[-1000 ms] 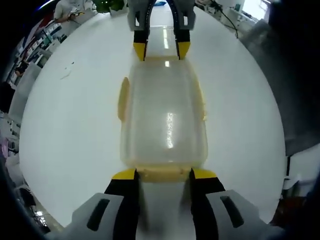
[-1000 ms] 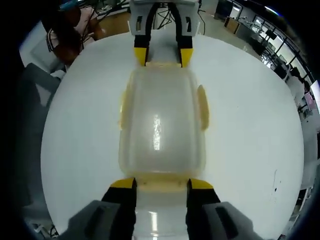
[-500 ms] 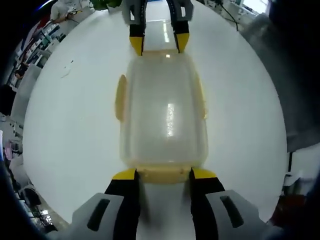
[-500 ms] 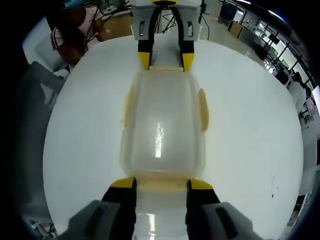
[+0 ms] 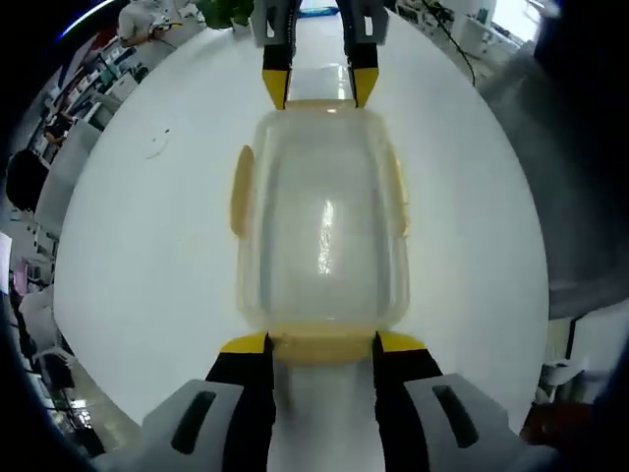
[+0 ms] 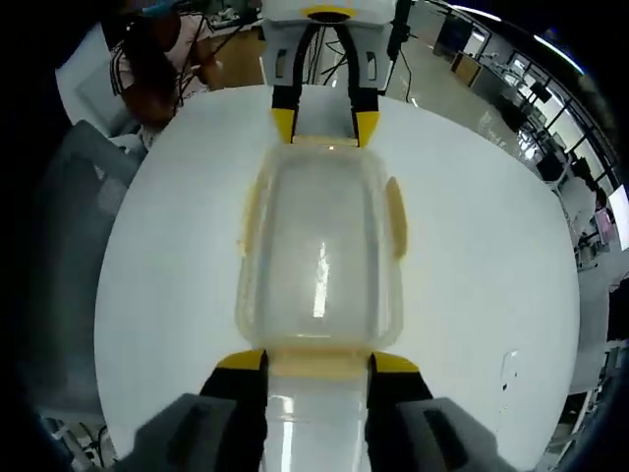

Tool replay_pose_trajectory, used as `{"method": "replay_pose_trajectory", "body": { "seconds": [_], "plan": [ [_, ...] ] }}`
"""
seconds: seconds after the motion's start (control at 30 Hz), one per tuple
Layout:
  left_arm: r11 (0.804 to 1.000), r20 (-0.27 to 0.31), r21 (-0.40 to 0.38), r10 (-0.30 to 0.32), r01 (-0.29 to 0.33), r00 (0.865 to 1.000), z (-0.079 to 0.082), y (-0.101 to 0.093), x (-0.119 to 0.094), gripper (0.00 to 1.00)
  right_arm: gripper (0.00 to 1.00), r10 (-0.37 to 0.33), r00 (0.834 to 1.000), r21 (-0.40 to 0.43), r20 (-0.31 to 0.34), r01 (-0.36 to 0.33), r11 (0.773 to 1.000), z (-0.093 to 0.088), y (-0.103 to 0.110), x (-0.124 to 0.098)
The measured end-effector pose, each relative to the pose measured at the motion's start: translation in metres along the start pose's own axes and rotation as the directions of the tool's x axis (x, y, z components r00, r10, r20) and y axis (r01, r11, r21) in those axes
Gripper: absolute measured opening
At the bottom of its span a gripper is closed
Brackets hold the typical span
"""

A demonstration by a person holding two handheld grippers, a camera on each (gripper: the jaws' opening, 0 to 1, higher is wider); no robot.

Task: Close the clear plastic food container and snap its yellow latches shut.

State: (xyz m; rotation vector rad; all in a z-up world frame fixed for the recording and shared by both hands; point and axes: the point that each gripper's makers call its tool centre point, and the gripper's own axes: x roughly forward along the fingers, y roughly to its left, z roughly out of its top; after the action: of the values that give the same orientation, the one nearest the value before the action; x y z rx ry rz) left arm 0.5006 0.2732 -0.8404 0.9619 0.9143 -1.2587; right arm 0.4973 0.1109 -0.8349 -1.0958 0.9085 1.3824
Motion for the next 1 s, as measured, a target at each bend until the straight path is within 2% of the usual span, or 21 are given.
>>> {"method": "replay_pose_trajectory", "body": {
  "seconds": [0.4,0.77,1.0],
  "plan": [
    [0.999,0.031,0.022,0.045,-0.046,0.999,0.020,0.005,-0.025,0.36,0.36,-0.046,0.999,-0.006,-0.022,0.046,0.999,-0.001,-0.002,-0.028],
    [0.997,0.052,0.020,0.075,-0.076,0.996,0.029,0.005,-0.035,0.36,0.36,-0.071,0.997,-0.010,-0.027,0.070,0.997,-0.004,-0.003,-0.035],
    [0.997,0.033,0.015,0.073,-0.073,0.997,0.031,-0.002,-0.035,0.36,0.36,-0.064,0.998,-0.023,-0.023,0.064,0.998,-0.005,0.003,-0.039]
  ]
}}
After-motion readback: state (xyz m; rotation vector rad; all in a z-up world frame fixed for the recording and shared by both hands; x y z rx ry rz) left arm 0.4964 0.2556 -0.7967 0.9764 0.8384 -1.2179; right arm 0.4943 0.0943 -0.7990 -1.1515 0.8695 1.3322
